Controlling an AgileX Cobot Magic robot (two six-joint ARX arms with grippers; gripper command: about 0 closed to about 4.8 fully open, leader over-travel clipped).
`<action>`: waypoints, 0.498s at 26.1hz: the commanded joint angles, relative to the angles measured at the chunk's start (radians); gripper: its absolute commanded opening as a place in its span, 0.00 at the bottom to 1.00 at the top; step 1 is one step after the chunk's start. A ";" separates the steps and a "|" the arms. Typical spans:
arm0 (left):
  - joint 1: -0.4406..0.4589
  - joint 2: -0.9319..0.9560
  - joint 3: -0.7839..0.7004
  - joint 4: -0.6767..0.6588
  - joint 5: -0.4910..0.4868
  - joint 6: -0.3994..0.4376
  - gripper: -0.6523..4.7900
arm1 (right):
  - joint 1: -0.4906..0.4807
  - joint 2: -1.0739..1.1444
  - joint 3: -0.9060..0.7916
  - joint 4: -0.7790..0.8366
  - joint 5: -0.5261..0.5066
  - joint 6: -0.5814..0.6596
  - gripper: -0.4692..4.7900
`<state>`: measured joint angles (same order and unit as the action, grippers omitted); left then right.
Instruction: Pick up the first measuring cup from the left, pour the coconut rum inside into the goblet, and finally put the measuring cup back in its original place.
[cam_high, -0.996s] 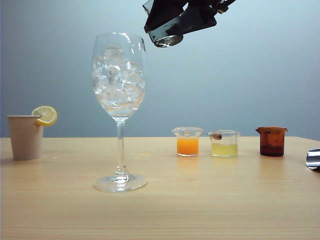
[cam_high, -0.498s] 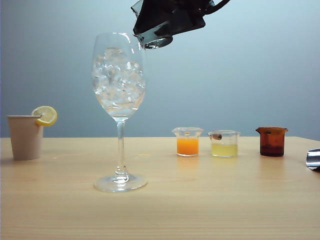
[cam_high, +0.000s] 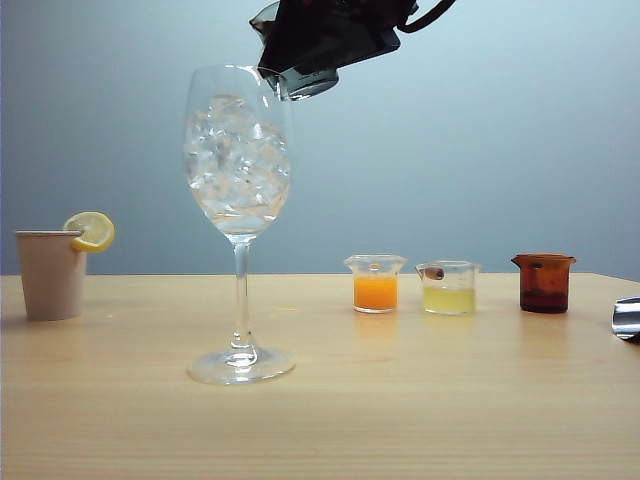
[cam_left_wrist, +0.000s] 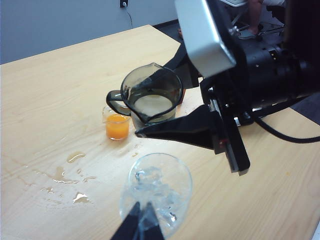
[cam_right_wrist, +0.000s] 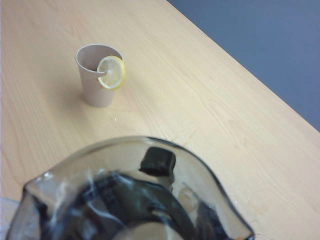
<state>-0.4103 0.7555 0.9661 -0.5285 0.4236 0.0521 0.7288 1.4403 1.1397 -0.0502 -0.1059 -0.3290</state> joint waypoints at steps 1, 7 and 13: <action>0.001 -0.001 0.005 0.010 0.007 0.000 0.11 | 0.004 -0.006 0.005 0.032 0.000 -0.036 0.35; 0.001 -0.001 0.005 0.010 0.007 0.000 0.11 | 0.008 -0.006 0.005 0.032 -0.001 -0.065 0.32; 0.001 -0.001 0.005 0.010 0.007 0.000 0.11 | 0.006 -0.007 0.005 0.019 0.000 -0.072 0.32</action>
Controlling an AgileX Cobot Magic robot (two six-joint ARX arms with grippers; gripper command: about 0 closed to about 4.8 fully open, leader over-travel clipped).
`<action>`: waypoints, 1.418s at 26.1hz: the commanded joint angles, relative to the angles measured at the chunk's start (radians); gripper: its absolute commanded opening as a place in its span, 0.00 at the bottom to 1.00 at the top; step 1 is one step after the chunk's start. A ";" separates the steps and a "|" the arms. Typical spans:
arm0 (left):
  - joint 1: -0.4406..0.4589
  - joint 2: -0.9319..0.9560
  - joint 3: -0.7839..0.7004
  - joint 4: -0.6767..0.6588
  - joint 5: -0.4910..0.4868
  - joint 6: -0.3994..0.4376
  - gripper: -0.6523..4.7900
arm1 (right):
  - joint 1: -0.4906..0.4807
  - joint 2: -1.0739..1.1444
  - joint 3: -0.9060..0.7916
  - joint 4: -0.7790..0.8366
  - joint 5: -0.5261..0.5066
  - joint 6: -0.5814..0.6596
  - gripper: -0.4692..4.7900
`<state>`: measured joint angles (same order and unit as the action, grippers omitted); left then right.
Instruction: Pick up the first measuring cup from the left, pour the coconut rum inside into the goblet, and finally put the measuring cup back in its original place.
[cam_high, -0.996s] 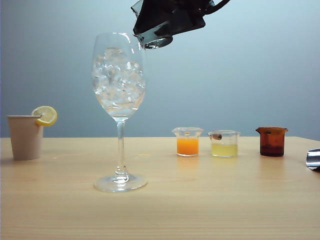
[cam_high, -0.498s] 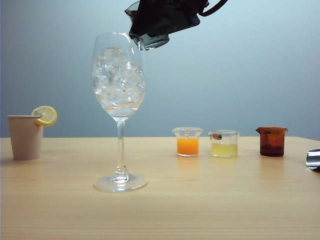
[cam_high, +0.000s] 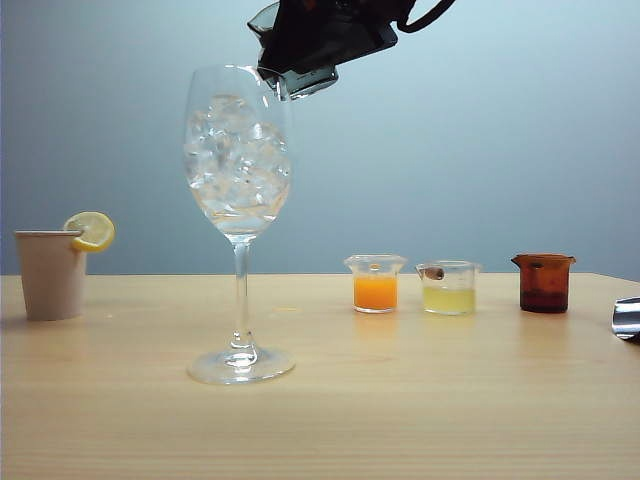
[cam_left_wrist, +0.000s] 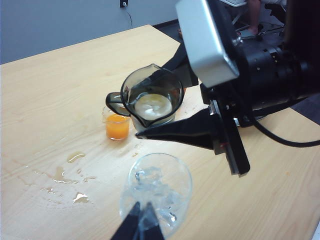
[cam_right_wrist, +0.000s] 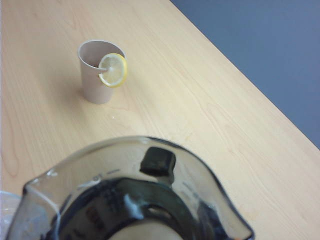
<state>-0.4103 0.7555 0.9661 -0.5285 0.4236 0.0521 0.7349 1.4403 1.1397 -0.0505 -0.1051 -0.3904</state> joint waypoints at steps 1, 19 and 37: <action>0.001 -0.001 0.005 0.010 0.007 0.000 0.11 | 0.000 -0.007 0.005 0.017 -0.002 -0.022 0.32; 0.001 -0.001 0.005 0.010 0.006 0.000 0.11 | 0.000 -0.009 0.005 -0.029 -0.002 -0.145 0.31; 0.001 -0.001 0.005 0.005 0.006 0.001 0.11 | 0.003 -0.009 0.006 -0.036 -0.006 -0.254 0.31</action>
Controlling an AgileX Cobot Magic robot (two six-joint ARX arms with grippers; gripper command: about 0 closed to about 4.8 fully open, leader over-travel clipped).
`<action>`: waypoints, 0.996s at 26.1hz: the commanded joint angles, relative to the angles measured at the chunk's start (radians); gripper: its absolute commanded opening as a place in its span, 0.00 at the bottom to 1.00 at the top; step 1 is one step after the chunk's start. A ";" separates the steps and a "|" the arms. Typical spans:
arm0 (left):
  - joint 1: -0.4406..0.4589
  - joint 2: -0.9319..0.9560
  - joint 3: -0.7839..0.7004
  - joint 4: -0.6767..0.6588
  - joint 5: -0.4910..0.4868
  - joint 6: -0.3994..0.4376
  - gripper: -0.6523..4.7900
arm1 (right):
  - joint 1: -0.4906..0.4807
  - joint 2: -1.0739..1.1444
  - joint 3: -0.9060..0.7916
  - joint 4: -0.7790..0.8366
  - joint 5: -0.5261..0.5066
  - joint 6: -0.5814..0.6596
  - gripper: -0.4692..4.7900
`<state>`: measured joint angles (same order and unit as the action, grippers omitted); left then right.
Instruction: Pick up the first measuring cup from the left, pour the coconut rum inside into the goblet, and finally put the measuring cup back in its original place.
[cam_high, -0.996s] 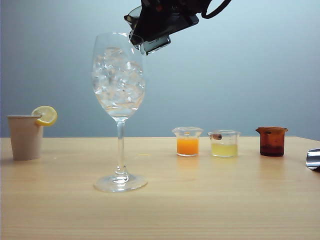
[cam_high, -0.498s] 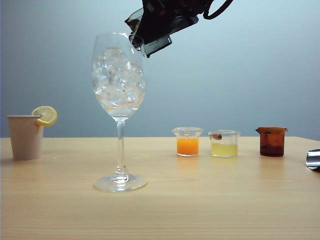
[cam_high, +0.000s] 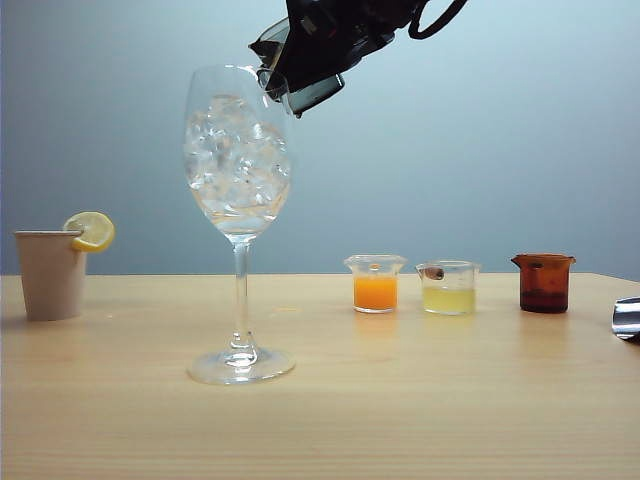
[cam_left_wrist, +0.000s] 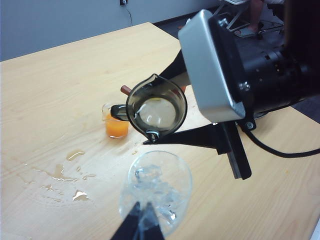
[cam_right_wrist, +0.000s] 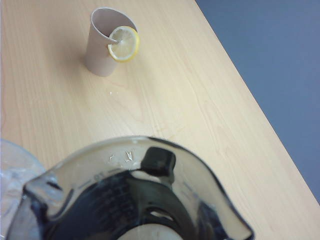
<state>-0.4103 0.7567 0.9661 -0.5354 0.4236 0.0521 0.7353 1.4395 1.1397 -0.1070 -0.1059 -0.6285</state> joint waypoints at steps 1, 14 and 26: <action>0.002 -0.002 0.005 0.011 0.006 0.001 0.11 | 0.006 -0.008 0.005 0.021 -0.005 -0.026 0.30; 0.002 -0.002 0.005 0.011 0.007 0.001 0.11 | 0.008 -0.008 0.006 0.021 -0.005 -0.095 0.30; 0.002 -0.002 0.004 0.011 0.006 0.001 0.11 | 0.008 -0.008 0.006 0.037 -0.004 -0.184 0.28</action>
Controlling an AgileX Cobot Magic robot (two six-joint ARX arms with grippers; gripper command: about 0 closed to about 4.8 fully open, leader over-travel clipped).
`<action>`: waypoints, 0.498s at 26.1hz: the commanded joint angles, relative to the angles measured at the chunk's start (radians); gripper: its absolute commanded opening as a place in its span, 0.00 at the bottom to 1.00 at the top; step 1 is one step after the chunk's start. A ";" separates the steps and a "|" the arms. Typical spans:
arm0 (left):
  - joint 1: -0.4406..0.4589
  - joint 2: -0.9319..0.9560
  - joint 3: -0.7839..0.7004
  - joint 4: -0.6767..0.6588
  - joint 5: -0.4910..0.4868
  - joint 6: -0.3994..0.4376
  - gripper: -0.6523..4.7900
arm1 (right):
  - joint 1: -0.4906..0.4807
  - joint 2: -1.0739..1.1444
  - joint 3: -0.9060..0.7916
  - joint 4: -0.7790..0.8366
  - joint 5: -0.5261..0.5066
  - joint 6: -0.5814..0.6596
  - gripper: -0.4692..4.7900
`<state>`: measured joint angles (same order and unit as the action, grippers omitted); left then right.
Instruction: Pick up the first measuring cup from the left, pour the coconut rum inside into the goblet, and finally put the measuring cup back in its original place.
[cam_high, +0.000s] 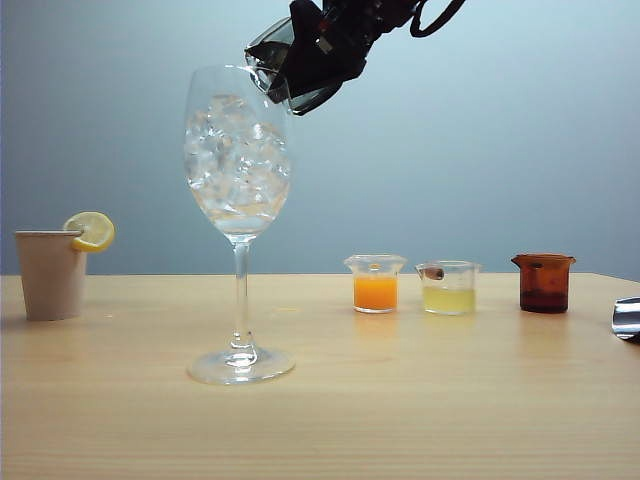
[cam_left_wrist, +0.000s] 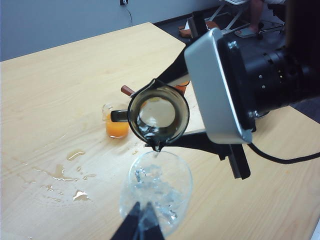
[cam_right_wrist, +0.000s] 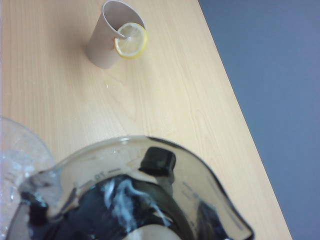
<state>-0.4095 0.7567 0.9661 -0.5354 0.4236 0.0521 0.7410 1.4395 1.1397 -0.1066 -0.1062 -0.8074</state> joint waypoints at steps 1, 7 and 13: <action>0.002 -0.002 0.004 0.011 0.007 0.001 0.11 | 0.003 -0.008 0.006 0.043 -0.004 -0.006 0.29; 0.002 -0.002 0.004 0.010 0.007 0.001 0.11 | 0.030 -0.008 0.006 0.059 0.004 -0.043 0.28; 0.002 -0.002 0.004 -0.005 0.007 0.001 0.11 | 0.041 -0.008 0.006 0.059 0.038 -0.066 0.28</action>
<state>-0.4095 0.7567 0.9661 -0.5415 0.4236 0.0521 0.7792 1.4391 1.1397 -0.0765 -0.0711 -0.8711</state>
